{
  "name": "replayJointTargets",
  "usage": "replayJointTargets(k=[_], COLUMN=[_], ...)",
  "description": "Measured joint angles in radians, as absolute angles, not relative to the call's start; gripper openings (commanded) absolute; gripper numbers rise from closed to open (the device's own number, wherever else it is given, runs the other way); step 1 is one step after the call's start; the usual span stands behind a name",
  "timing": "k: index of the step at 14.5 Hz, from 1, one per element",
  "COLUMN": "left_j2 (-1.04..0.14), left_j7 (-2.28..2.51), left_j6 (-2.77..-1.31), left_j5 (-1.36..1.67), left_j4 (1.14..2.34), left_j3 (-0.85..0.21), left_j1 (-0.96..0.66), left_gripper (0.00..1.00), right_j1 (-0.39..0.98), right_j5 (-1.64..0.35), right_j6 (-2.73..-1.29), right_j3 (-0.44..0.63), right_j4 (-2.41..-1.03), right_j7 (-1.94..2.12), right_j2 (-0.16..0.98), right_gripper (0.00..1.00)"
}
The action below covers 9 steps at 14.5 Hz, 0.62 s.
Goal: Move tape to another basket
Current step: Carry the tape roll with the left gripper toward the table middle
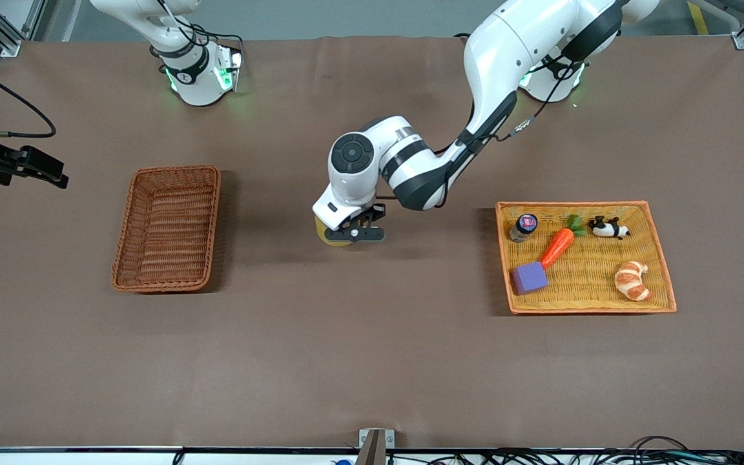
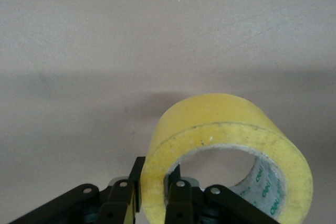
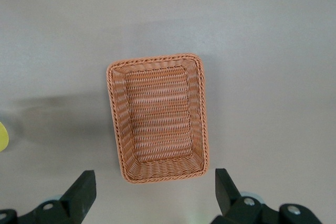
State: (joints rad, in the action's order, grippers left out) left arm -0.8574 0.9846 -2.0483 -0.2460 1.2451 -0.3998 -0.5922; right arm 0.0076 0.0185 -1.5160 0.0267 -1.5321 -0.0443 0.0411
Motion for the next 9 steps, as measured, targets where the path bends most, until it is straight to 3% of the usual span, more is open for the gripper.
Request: replayJointTargets(k=[4,9], left_j2=[-0.861,-0.902], left_j7=[1.025,1.08], left_j6=[-2.065,-2.201], left_j5=[-0.246,-0.246], left_j4=[1.238,1.235], left_j3=[-0.371,-0.295], left_j1=[-0.628,-0.729], left_gripper=[0.04,0.1], right_j1=[0.008,0.008], right_j5=[0.018,0.018], right_j6=[-1.516,-1.516], right_j3=[0.027,0.026], right_j4=[-1.532,-1.532], right_j7=[-0.044,-0.044], right_j2=[0.041,0.046], right_gripper=[1.0,1.0])
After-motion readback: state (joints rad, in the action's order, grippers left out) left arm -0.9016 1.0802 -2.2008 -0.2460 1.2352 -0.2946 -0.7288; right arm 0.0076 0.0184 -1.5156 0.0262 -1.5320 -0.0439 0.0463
